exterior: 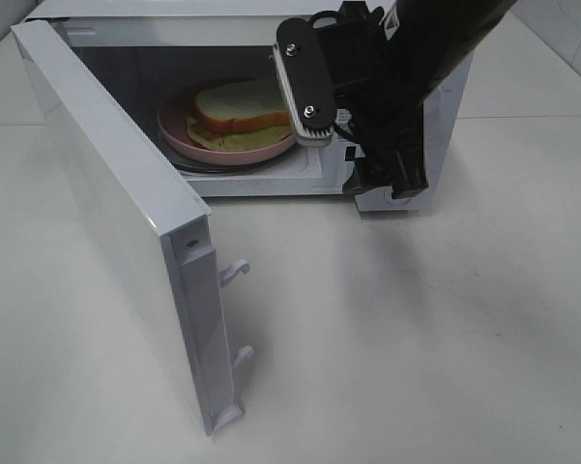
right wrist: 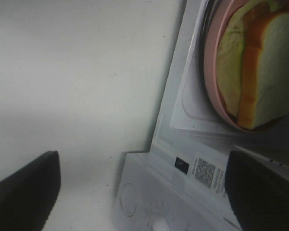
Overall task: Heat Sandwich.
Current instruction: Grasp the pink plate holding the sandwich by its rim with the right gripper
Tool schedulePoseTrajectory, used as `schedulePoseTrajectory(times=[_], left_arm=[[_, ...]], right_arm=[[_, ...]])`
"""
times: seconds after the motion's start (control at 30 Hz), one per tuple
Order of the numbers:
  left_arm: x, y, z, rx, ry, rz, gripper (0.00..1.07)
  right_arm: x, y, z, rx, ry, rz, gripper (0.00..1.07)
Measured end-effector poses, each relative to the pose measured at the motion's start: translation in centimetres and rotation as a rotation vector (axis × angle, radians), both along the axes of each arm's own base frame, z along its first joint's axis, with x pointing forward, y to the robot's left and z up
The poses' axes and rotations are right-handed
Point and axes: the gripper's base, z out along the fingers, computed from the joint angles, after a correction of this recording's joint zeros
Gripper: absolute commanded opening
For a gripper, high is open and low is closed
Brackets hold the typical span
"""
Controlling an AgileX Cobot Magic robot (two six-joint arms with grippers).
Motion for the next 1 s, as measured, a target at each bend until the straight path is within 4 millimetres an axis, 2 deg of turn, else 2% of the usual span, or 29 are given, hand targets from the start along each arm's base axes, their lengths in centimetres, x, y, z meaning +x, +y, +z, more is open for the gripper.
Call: schedulePoseTrajectory(times=[0.23, 0.77, 1.0], left_arm=[[0.0, 0.0, 0.0, 0.0, 0.0, 0.0, 1.03], [0.0, 0.0, 0.0, 0.0, 0.0, 0.0, 1.03], [0.0, 0.0, 0.0, 0.0, 0.0, 0.0, 1.03]], right_arm=[[1.5, 2.1, -1.1, 0.034, -0.031, 0.016, 0.87], [3.8, 3.8, -5.0, 0.081, -0.085, 0.017, 0.87], [5.1, 4.7, -6.1, 0.092, -0.099, 0.009, 0.86]])
